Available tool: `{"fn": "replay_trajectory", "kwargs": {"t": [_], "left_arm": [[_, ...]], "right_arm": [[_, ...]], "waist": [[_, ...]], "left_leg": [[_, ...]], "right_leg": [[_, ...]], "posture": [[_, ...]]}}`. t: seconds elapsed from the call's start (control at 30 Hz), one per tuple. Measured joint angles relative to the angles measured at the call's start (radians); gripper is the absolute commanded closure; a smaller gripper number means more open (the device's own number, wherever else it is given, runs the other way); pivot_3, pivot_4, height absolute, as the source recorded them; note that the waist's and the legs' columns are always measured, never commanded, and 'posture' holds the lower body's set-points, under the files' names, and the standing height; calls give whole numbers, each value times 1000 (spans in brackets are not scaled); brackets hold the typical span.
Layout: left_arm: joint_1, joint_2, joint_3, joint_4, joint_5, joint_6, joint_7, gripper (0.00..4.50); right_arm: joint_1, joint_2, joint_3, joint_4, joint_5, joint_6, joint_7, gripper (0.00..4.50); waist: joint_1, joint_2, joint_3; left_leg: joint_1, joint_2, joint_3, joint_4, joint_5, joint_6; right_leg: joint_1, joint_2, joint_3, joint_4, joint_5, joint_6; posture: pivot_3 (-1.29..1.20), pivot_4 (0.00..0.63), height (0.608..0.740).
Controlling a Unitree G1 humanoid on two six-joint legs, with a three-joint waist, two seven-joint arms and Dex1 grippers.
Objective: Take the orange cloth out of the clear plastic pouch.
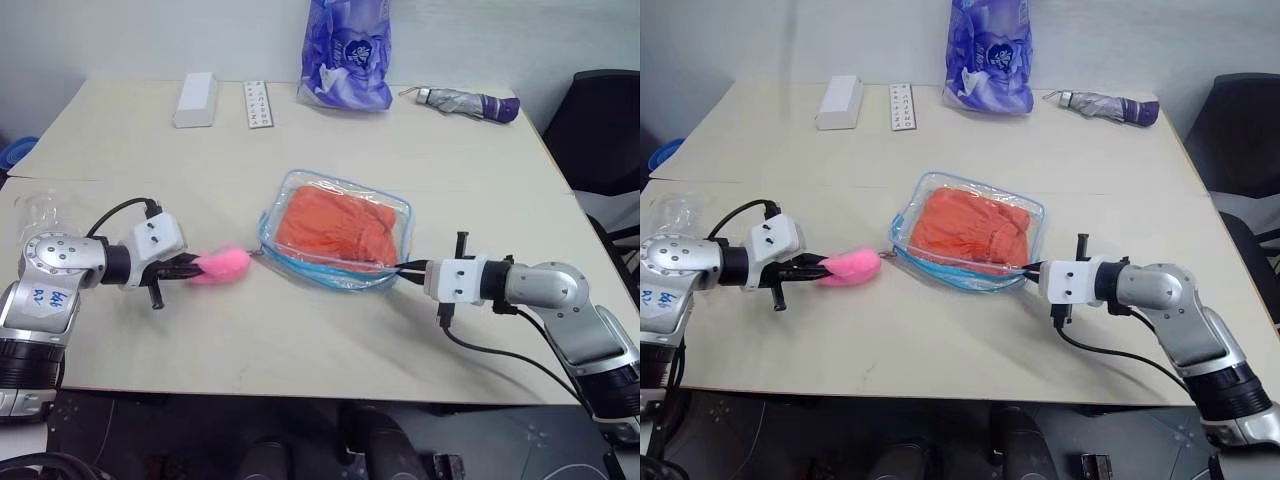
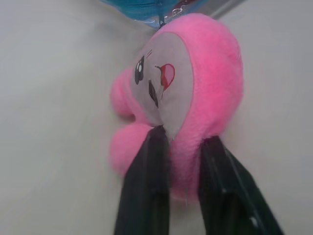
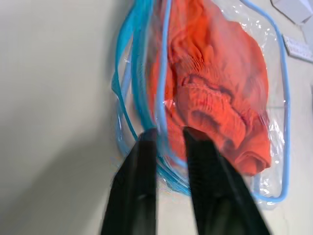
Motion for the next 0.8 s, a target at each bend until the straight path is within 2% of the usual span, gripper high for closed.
{"fn": "replay_trajectory", "kwargs": {"t": [0.17,0.2,0.37,0.5,0.7,0.8], "left_arm": [[-25,8,0,35,-2,-13,-8,1158],[-48,9,2,59,-3,-13,-10,1147],[-220,-1,4,136,-24,-65,-31,1147],[-360,-41,-100,163,68,-309,-60,1147],[-418,-146,-264,178,180,-606,-99,1147],[-467,-189,-330,274,270,-740,-60,1147]], "right_arm": [[94,1,-63,-101,39,92,-30,1075],[112,7,-83,-126,61,122,-36,779],[180,59,-215,-301,312,389,-74,779],[225,72,-310,-429,551,603,-119,779],[259,66,-357,-493,675,729,-163,779],[267,58,-367,-510,693,747,-182,779]], "waist": [[1,0,0],[1,0,0],[4,0,0],[22,0,0],[24,0,0],[23,-1,0]], "left_leg": [[0,0,0,0,0,0],[0,0,0,0,0,0],[0,-1,0,0,0,0],[0,-1,0,0,0,0],[0,-1,5,0,0,0],[0,-2,7,0,0,0]], "right_leg": [[0,0,0,0,0,0],[0,0,0,0,0,0],[0,0,0,0,0,0],[1,0,0,0,0,0],[1,2,1,0,0,0],[1,2,3,0,0,1]], "posture": [[0,150,740],[0,150,740],[0,150,740],[0,150,740],[0,150,740],[0,150,740]]}}
